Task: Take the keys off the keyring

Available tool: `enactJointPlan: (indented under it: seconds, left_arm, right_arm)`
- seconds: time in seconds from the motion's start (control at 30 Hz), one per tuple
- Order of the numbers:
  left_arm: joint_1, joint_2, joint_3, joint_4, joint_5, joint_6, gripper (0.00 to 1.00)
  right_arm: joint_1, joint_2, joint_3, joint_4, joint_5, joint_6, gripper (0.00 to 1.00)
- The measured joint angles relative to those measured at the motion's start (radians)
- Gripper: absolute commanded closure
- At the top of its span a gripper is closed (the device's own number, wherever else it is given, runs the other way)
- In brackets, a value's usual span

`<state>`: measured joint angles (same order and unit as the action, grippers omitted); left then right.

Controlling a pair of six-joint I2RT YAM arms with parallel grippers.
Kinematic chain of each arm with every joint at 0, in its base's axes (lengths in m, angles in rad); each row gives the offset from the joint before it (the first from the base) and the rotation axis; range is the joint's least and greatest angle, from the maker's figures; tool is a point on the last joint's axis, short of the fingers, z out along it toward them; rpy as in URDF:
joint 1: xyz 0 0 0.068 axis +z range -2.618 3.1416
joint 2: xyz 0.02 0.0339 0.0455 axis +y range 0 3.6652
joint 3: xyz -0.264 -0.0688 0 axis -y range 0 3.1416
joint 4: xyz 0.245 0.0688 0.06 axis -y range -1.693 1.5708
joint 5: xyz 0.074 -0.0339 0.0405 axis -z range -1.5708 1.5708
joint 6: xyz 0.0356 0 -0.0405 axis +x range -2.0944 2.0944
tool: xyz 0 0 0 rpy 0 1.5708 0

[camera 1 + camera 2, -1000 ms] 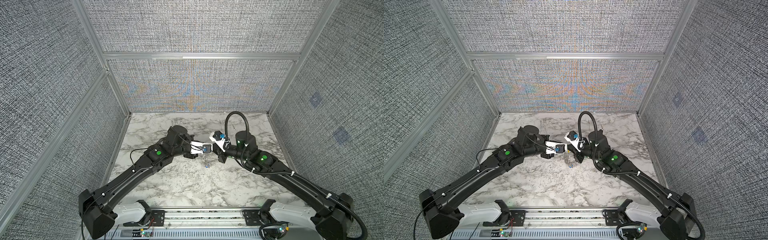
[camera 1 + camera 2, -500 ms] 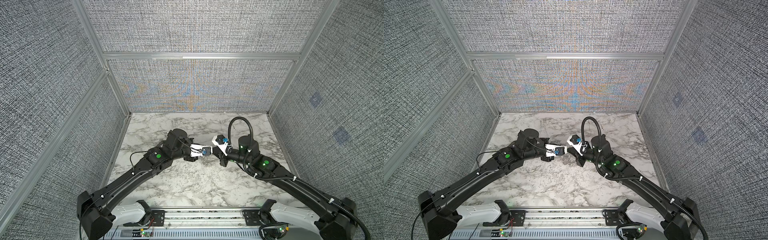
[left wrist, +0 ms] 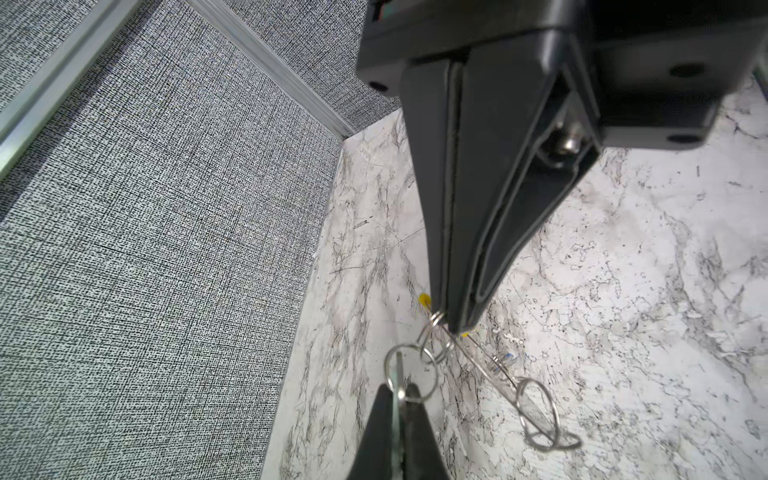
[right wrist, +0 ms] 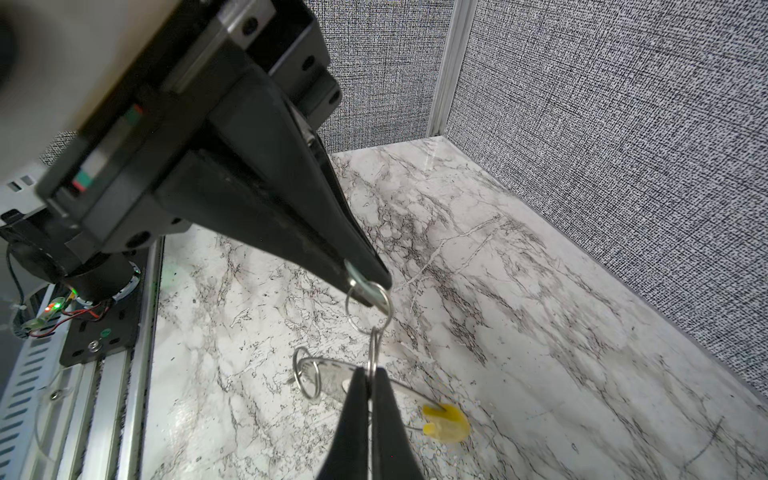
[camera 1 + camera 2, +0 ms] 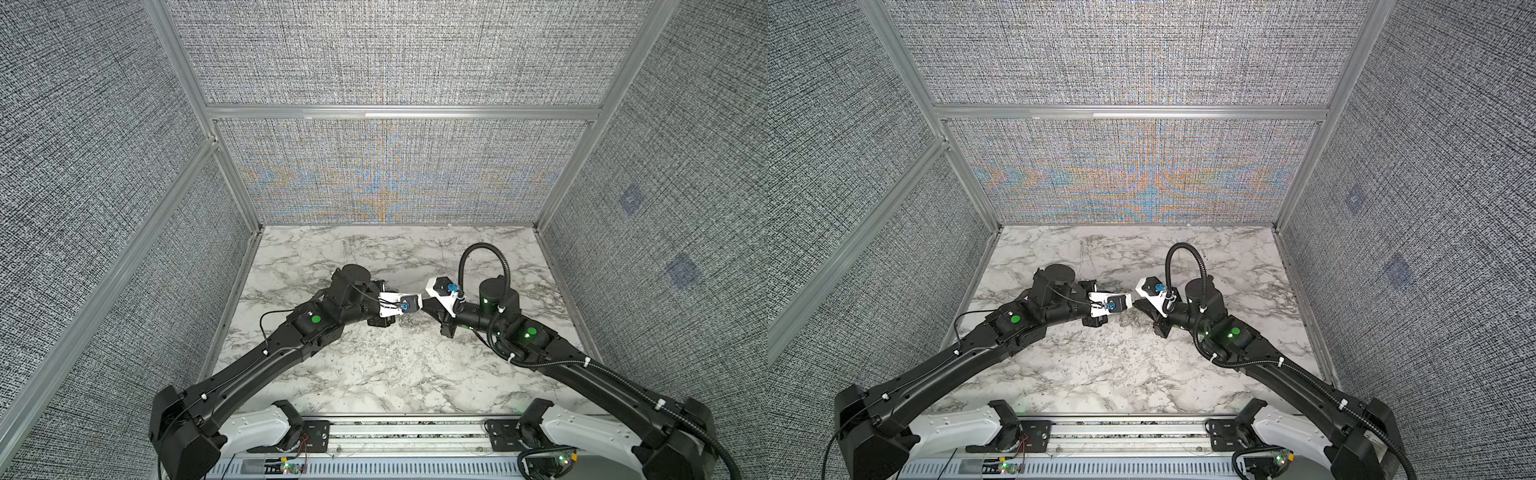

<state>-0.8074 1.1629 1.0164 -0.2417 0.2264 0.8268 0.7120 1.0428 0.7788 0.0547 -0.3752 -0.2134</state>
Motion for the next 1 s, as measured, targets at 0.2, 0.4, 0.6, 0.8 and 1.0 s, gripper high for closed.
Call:
enactJointPlan:
  seconds: [0.2,0.4,0.6,0.8,1.0]
  left_arm:
    - [0.002,0.007,-0.002,0.019,0.005,-0.005,1.0]
    - [0.007,0.028,0.005,0.022,0.005,-0.008,1.0]
    - [0.01,0.044,0.011,0.022,0.009,-0.008,1.0]
    - [0.011,0.053,0.014,0.022,0.012,-0.008,1.0]
    - [0.013,0.059,0.017,0.021,0.016,-0.008,1.0]
  right_arm:
    - [-0.002,0.001,-0.006,0.017,-0.012,-0.003,1.0]
    - [-0.003,0.012,-0.003,0.014,-0.015,-0.005,1.0]
    - [-0.003,0.02,-0.002,0.008,-0.015,-0.005,1.0]
    - [-0.003,0.027,-0.001,0.006,-0.021,-0.005,1.0]
    - [-0.003,0.034,-0.001,0.008,-0.033,-0.005,1.0]
